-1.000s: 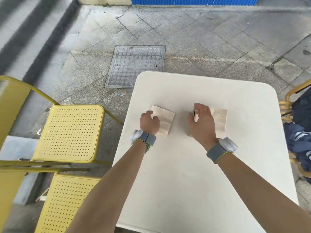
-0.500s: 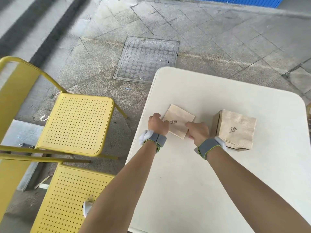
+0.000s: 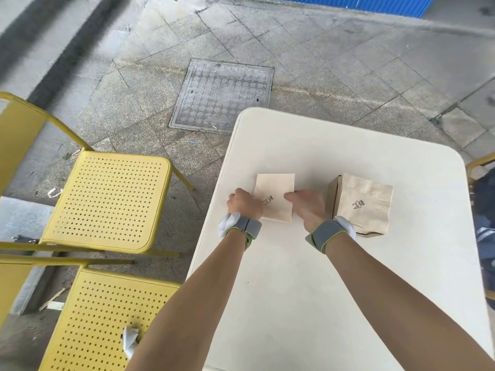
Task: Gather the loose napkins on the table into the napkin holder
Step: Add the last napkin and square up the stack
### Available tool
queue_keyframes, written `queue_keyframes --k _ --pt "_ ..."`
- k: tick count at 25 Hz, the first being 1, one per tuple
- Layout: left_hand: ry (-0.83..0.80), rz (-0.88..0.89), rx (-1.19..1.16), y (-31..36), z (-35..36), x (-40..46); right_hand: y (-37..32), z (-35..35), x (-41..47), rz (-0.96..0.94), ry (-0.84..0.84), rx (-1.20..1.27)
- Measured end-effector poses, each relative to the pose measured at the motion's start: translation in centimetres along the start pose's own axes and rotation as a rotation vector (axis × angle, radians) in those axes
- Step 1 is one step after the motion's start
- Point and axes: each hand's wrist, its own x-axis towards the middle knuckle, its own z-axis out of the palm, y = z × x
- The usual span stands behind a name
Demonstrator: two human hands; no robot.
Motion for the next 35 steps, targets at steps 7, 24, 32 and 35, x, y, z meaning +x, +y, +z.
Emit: queue_keyframes --k 7,24,32,35 --pt "-0.692 -0.039 -0.821 8.2 0.3 -4.4 -5.1 -11.9 -3.5 -0.171 -0.106 0.185" --pt "-0.158 0.228 -0.150 11.6 10.2 -8.2 3.7 -20.3 1.0 -0.064 0.142 -0.182" --pt "-0.319 0.208 -0.237 11.2 11.2 -9.5 4.2 -16.7 -0.4 0.024 0.006 -0.030" --pt "-0.360 0.151 -0.225 11.7 11.4 -10.2 3.4 -15.6 -1.2 0.029 0.073 -0.032"
